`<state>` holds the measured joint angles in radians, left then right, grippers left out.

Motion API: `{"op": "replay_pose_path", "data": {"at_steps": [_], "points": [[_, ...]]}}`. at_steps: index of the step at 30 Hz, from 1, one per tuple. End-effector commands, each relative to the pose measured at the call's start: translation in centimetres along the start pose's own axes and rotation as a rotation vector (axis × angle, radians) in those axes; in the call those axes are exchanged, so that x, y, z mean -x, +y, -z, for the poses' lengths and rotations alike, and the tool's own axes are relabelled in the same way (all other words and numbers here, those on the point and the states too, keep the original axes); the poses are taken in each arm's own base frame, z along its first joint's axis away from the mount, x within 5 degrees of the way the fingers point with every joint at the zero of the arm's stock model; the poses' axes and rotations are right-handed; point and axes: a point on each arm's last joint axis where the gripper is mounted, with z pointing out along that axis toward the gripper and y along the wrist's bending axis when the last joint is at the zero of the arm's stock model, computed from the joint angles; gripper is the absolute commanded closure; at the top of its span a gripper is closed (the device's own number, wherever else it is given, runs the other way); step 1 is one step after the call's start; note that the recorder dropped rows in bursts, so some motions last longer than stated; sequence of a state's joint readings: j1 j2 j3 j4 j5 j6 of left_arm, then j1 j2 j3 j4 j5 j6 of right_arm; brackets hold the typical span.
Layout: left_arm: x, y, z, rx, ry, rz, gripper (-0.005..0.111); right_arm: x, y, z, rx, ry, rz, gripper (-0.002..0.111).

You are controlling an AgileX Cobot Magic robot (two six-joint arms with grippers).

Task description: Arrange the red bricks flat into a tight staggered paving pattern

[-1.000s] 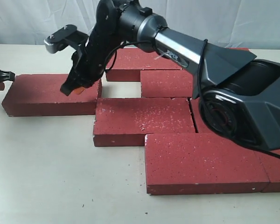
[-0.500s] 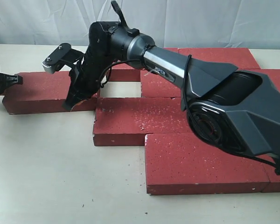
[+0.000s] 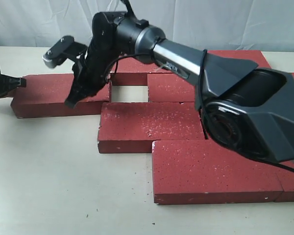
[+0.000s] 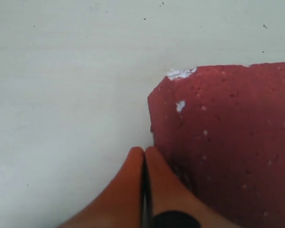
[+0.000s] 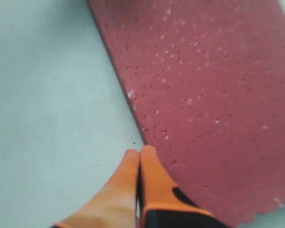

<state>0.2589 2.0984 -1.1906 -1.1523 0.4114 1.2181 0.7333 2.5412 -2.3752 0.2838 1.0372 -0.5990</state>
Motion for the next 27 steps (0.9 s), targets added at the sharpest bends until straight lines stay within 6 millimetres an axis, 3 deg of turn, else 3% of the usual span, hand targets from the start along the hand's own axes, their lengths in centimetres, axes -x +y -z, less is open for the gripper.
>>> {"op": "replay_pose_path", "data": {"at_steps": [1, 4, 8, 18, 27], "points": [[-0.1, -0.1, -0.1, -0.013, 0.000, 0.012, 0.107, 0.3, -2.7, 4.6, -0.132, -0.032, -0.136, 0.109], [0.0, -0.1, -0.1, -0.002, -0.003, 0.012, 0.107, -1.2, -4.5, 4.7, -0.164, 0.020, -0.178, 0.109], [0.0, 0.0, -0.1, 0.007, -0.009, 0.016, 0.107, -3.2, -6.3, 3.3, -0.187, 0.086, -0.238, 0.109], [0.0, 0.0, -0.1, -0.001, -0.007, 0.018, 0.107, -4.6, -7.2, -0.9, -0.198, 0.068, -0.253, 0.109], [-0.1, -0.3, -0.1, -0.028, 0.003, -0.002, 0.107, -4.5, -6.3, -1.5, -0.103, 0.048, -0.243, 0.109]]}}
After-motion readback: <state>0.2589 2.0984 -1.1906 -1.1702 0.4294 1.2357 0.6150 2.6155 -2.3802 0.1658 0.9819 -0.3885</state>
